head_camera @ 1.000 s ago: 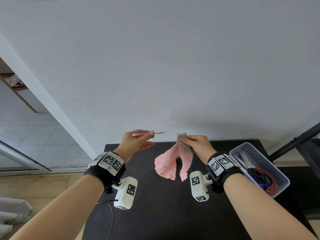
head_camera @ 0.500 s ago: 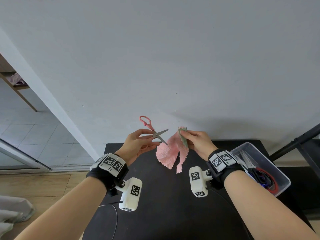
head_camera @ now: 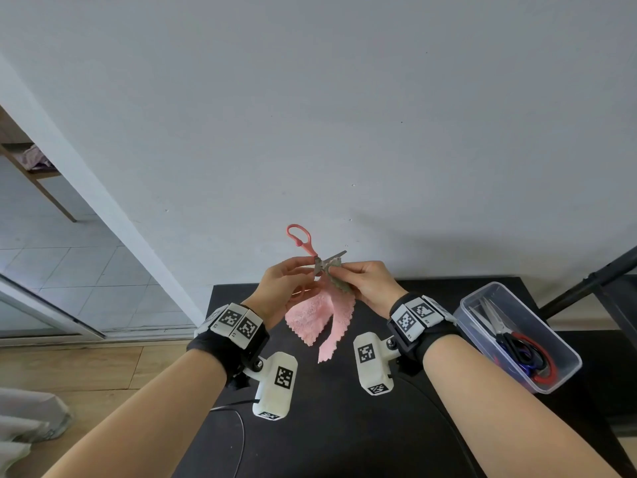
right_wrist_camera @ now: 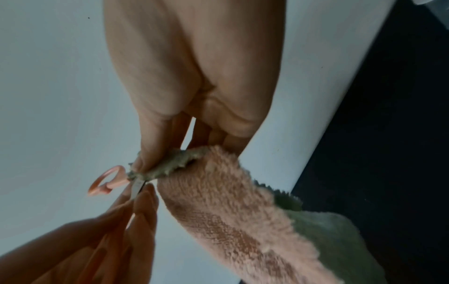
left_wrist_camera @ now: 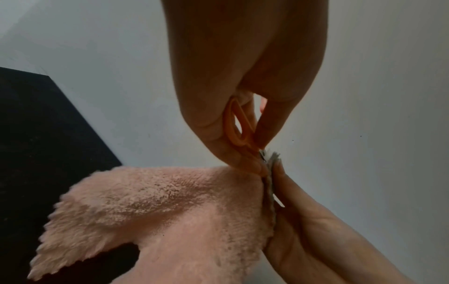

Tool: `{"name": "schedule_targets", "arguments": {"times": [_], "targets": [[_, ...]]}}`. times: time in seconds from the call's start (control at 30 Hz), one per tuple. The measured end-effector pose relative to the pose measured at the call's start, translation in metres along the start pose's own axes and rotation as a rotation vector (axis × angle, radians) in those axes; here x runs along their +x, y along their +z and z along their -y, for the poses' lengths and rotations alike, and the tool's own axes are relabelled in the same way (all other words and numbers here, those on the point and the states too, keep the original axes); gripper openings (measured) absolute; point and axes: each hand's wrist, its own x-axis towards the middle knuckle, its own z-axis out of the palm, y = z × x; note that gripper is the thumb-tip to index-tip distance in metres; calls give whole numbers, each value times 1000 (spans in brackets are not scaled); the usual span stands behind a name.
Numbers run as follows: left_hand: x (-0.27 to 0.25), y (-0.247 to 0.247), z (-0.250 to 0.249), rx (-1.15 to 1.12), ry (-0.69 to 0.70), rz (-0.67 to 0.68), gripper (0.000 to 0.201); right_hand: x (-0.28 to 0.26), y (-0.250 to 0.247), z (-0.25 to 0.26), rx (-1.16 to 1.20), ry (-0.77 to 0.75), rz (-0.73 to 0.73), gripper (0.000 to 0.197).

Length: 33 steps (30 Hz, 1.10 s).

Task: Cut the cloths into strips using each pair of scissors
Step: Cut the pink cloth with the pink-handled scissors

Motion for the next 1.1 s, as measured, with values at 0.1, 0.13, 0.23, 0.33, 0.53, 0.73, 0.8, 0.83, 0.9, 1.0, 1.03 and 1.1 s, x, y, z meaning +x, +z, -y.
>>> {"name": "schedule_targets", "arguments": {"times": [0.1,0.13,0.23,0.33,0.53,0.73,0.8,0.83,0.9,1.0,1.03,1.1], "targets": [[-1,0,1,70,-18,-44,23,2,2,-3,-129,-40,-6,12],[-1,1,1,77,-28,-75,20,2,3,-2,-176,-44,1,13],[1,-1,5,108,-11,-138,20,1,6,-2,-296,-68,21,15],[4,-1,8,138,54,-175,13,1,8,0,-373,-76,24,12],[4,-1,7,227,115,-183,7,0,3,0,-420,-89,34,12],[4,0,12,235,99,-196,9,-1,-4,-3,-445,-67,44,20],[5,0,14,233,90,-202,11,-1,-8,-5,-443,-52,51,21],[5,0,14,228,85,-207,11,-1,-9,-5,-445,-50,54,22],[6,1,15,214,78,-223,11,0,-12,-6,-447,-54,55,23],[6,3,16,203,71,-237,7,-1,-16,-5,-463,-60,42,23],[6,4,16,201,66,-236,6,-2,-17,-5,-459,-53,41,23],[5,5,14,195,53,-251,6,-3,-23,-6,-457,-33,33,23]]}}
